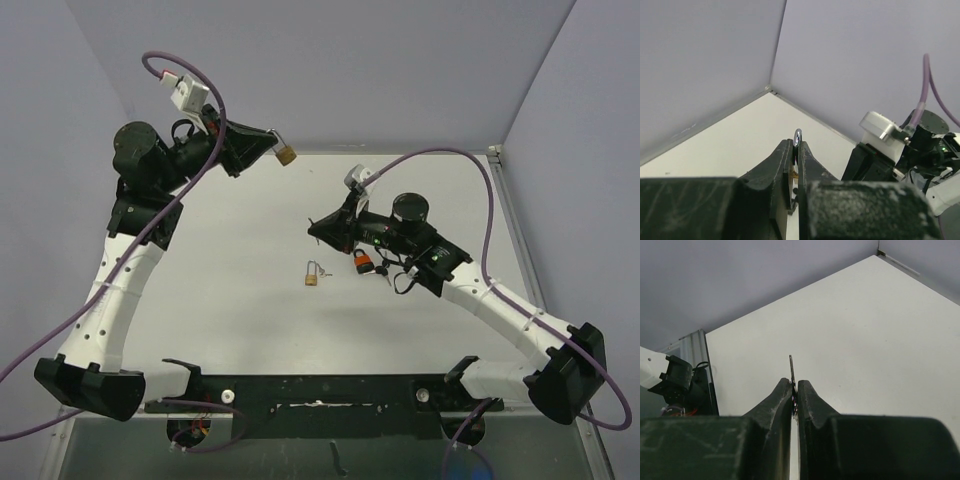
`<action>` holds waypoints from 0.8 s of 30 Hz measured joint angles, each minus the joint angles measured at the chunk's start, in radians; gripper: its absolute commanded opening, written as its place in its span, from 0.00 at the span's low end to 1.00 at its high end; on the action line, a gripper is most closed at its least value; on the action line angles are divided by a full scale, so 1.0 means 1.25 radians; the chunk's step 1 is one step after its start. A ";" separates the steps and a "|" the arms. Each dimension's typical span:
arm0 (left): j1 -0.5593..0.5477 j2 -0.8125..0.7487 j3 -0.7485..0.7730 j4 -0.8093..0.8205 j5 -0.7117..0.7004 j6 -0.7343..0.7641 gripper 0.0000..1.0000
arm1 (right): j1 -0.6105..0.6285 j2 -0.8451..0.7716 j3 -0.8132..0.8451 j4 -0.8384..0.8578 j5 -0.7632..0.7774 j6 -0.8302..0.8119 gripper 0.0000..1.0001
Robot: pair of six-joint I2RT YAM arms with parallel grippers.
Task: Lock with the key
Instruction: Place the key at the center of the board.
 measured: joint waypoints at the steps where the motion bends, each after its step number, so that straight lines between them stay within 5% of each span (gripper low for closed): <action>1: 0.008 0.000 -0.007 -0.006 0.001 0.001 0.00 | 0.002 0.001 0.000 0.000 0.009 0.001 0.00; 13: 0.081 0.000 -0.401 -0.168 -0.060 0.042 0.00 | 0.068 0.251 0.096 -0.071 0.140 -0.016 0.00; 24: 0.132 0.152 -0.504 -0.210 -0.084 0.089 0.00 | 0.103 0.483 0.138 -0.089 0.161 0.013 0.00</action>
